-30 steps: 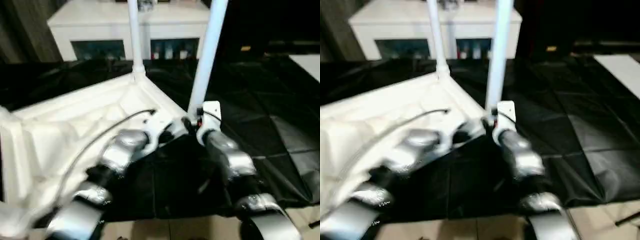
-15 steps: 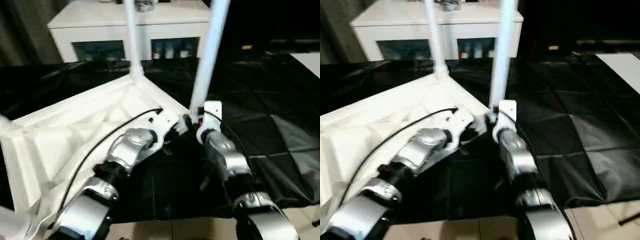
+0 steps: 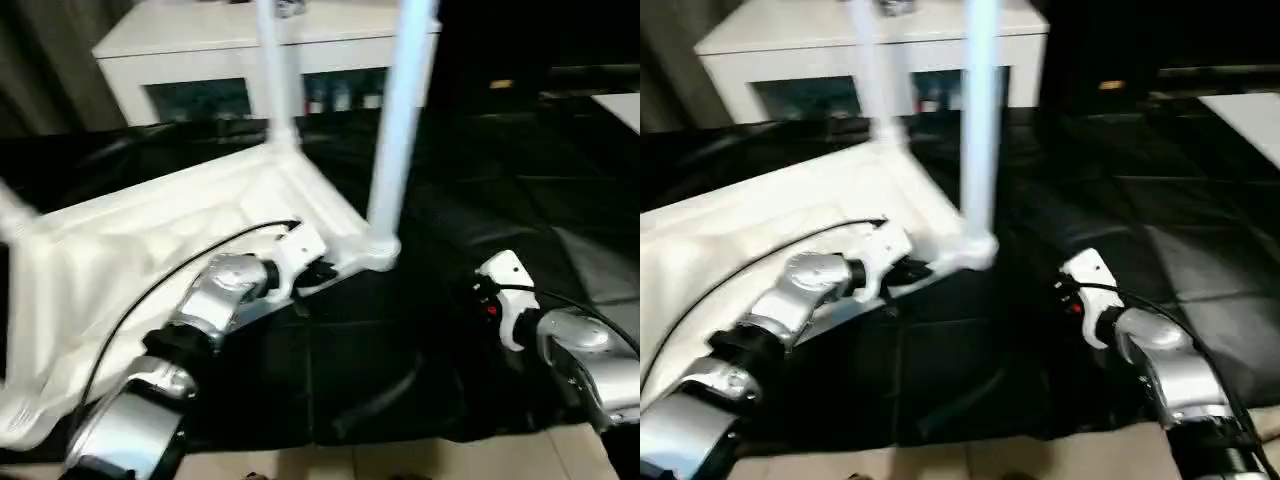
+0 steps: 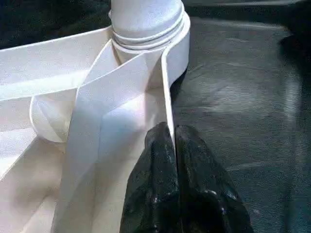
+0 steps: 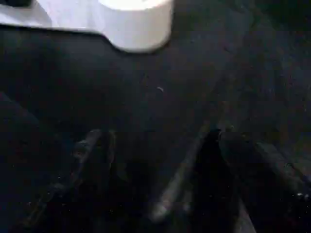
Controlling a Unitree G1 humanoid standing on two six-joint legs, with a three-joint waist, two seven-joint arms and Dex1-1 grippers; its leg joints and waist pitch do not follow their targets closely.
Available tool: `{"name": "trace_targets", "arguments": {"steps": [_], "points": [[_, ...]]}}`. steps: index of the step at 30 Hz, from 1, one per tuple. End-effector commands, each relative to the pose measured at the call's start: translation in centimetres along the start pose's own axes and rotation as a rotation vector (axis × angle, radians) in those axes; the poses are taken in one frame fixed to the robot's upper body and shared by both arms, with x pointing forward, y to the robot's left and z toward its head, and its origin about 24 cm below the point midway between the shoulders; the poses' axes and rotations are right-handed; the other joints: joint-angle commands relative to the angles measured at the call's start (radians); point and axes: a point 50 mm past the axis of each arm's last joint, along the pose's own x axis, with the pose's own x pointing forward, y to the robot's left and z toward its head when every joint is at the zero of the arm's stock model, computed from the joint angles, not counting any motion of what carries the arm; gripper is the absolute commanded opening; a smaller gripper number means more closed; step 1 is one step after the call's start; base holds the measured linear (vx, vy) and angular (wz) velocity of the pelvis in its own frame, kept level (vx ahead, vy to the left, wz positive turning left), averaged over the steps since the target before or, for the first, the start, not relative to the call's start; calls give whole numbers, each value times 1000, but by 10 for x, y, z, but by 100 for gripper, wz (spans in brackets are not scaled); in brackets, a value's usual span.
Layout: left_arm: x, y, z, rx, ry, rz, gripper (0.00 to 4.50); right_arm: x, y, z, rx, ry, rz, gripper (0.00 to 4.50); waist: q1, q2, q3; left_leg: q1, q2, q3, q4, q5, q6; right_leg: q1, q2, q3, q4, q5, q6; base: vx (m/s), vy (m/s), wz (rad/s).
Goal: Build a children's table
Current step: Rotate leg to tighten
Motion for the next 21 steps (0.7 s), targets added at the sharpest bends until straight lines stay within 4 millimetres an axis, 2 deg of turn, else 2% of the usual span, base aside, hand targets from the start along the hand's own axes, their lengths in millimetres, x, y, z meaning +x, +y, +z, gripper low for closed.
{"name": "trace_targets", "arguments": {"steps": [1,2,3,4,5,8,9,10,11,13,14,16,18,19,21], "points": [[8,1,27,92,-74,-28,0,-3,4,5,-9,-13,16,376,-1,-17,-64,25,27,-7,-64,-297,65,37,-30,23,-79,-281,-236,0,0,0],[11,-1,31,92,-93,-35,0,-3,7,5,-4,-18,34,376,2,-8,-64,23,28,-8,-65,-290,65,39,-31,23,-75,-268,-238,0,0,0],[17,-4,39,96,-124,-50,0,-1,12,5,-8,-20,50,376,5,-12,-65,15,29,-10,-66,-274,69,45,-33,22,-72,-248,-238,0,0,0],[21,-7,44,101,-145,-63,0,1,16,5,-12,-21,60,376,10,-3,-67,16,29,-11,-65,-264,68,44,-35,21,-68,-231,-239,0,0,0],[27,-12,52,110,-173,-83,0,4,19,6,-13,-25,65,376,9,-8,-67,14,29,-10,-65,-265,71,44,-33,21,-70,-225,-240,0,0,0],[38,-21,67,123,-221,-112,0,11,27,9,-15,-36,76,376,12,-5,-69,15,26,-8,-60,-255,78,41,-34,20,-70,-208,-248,0,0,0],[48,-28,79,136,-263,-116,0,15,35,13,-14,-51,105,376,17,-5,-72,14,27,-6,-55,-220,98,40,-35,20,-65,-165,-260,0,0,0],[49,-28,80,136,-267,-114,0,15,35,13,-16,-51,109,376,22,-3,-74,10,27,-7,-53,-196,114,45,-38,18,-62,-159,-255,0,0,0],[52,-29,85,147,-285,-105,0,14,39,13,-21,-50,134,376,24,-8,-74,7,26,-6,-52,-186,123,46,-40,18,-63,-164,-249,0,0,0],[55,-31,90,156,-297,-102,0,13,42,13,-23,-48,152,376,29,-6,-73,-1,23,-8,-51,-168,144,49,-46,16,-65,-212,-222,0,0,0],[56,-32,91,155,-303,-102,0,13,43,13,-24,-46,156,376,29,-6,-73,-1,23,-8,-51,-168,144,49,-46,16,-65,-212,-222,0,0,0],[59,-36,101,143,-346,-116,0,12,44,9,-32,-30,161,376,26,-7,-72,-2,22,-9,-53,-181,149,44,-47,14,-71,-269,-200,0,0,0],[62,-39,106,140,-375,-112,0,13,42,9,-30,-25,145,376,25,-13,-73,-5,21,-10,-53,-175,152,45,-47,13,-71,-278,-193,0,0,0],[63,-39,108,141,-381,-101,0,14,42,9,-30,-23,141,376,26,-9,-74,-5,21,-11,-52,-172,156,44,-46,12,-72,-279,-191,0,0,0],[65,-38,107,156,-372,-56,0,15,43,10,-36,-21,146,376,26,-12,-74,-3,21,-10,-52,-180,157,42,-45,13,-73,-279,-189,0,0,0]]}}
